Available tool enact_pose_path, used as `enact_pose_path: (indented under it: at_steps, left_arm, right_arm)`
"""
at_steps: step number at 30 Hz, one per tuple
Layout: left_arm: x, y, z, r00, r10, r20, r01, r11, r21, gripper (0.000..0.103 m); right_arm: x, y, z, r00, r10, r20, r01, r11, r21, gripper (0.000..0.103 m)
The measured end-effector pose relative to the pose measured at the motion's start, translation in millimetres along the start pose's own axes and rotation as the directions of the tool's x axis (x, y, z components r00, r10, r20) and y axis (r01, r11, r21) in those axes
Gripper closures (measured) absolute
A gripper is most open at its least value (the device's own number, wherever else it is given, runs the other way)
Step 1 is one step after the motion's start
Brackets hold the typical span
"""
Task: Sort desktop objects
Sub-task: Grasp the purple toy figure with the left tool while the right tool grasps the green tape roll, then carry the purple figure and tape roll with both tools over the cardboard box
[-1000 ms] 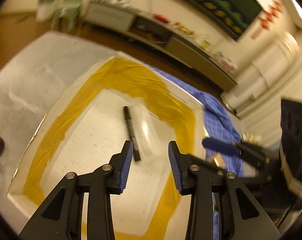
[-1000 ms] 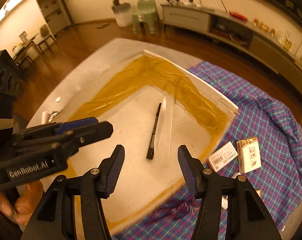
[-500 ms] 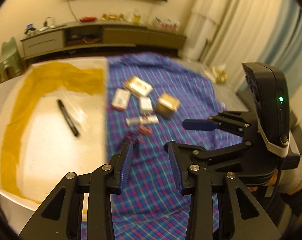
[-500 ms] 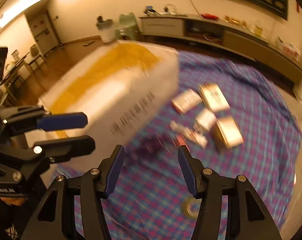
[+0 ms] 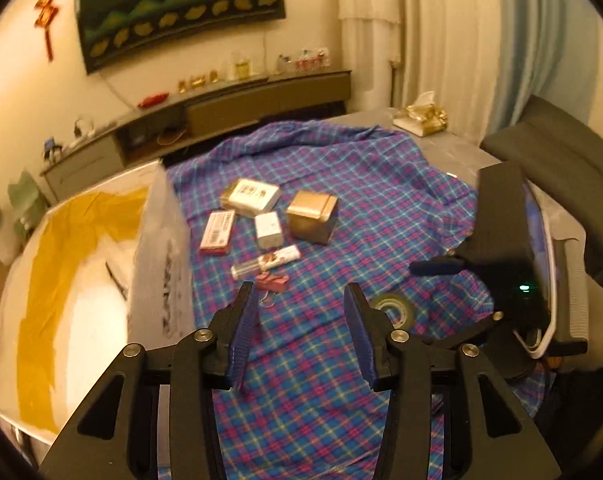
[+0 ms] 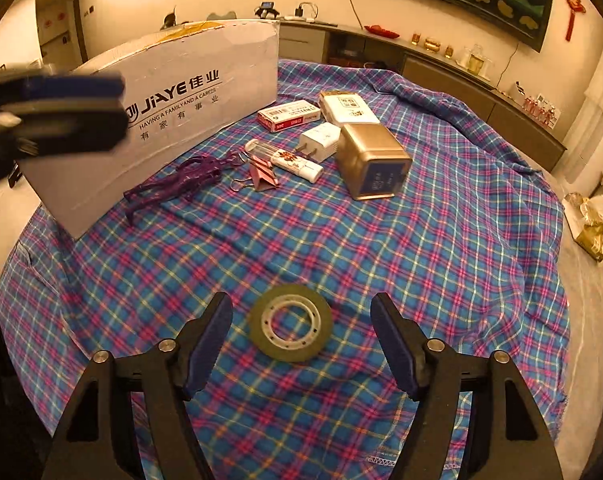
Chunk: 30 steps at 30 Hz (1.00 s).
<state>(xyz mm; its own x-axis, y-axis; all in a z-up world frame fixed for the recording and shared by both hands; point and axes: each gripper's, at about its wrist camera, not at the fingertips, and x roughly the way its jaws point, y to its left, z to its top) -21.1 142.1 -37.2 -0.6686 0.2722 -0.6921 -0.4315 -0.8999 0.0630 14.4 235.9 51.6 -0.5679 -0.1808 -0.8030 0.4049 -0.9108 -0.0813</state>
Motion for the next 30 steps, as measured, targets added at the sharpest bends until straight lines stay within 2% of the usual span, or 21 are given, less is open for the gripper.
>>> enact_pose_path:
  at_steps: [2, 5, 10, 11, 12, 13, 14, 19, 21, 24, 30]
  left_arm:
    - [22.4, 7.5, -2.8, 0.997, -0.008, -0.081, 0.004, 0.999, -0.046, 0.052]
    - [61.4, 31.4, -12.1, 0.979, 0.015, -0.204, -0.046, 0.987, -0.151, 0.053]
    - [89.3, 56.2, -29.1, 0.959, 0.043, -0.281, -0.106, 0.972, -0.212, 0.054]
    - [93.3, 59.5, -32.2, 0.955, 0.058, -0.292, -0.124, 0.969, -0.215, 0.054]
    - [96.9, 62.4, -35.3, 0.952, 0.061, -0.3, -0.132, 0.966, -0.222, 0.054]
    - [98.5, 63.0, -37.7, 0.95, 0.058, -0.307, -0.132, 0.965, -0.226, 0.054]
    - [100.6, 63.1, -40.1, 0.948, 0.053, -0.314, -0.131, 0.964, -0.233, 0.054]
    - [103.0, 62.1, -39.6, 0.953, 0.063, -0.296, -0.14, 0.959, -0.246, 0.06]
    - [100.5, 64.4, -40.3, 0.955, 0.04, -0.293, -0.124, 0.954, -0.273, 0.061]
    - [91.8, 65.0, -36.5, 0.96, 0.042, -0.275, -0.121, 0.954, -0.276, 0.061]
    - [69.2, 60.7, -23.6, 0.976, 0.024, -0.217, -0.085, 0.958, -0.275, 0.061]
  right_arm:
    - [4.3, -2.6, 0.4, 1.0, 0.02, -0.02, -0.02, 1.0, 0.022, 0.03]
    - [6.7, -0.7, 1.3, 0.999, 0.036, -0.014, -0.036, 0.999, 0.011, 0.03]
    - [12.9, 4.6, -1.7, 0.999, 0.033, -0.036, -0.034, 0.999, -0.021, 0.03]
    - [13.7, 4.9, -2.4, 0.998, 0.037, -0.041, -0.038, 0.999, -0.024, 0.033]
    - [14.5, 4.9, -3.6, 0.998, 0.041, -0.045, -0.042, 0.999, -0.025, 0.046]
    - [15.7, 4.5, -4.5, 0.998, 0.045, -0.053, -0.047, 0.999, -0.024, 0.052]
    - [14.9, 3.4, -5.1, 0.997, 0.058, -0.051, -0.059, 0.998, -0.016, 0.053]
    - [12.8, -2.5, -5.3, 0.994, 0.098, -0.049, -0.096, 0.995, 0.03, 0.054]
    - [8.7, -7.4, -4.4, 0.991, 0.13, -0.034, -0.127, 0.989, 0.069, 0.054]
    - [1.7, -15.3, -1.9, 0.987, 0.159, -0.004, -0.158, 0.98, 0.122, 0.054]
    - [-6.0, -19.2, 2.1, 0.985, 0.17, 0.029, -0.172, 0.972, 0.159, 0.054]
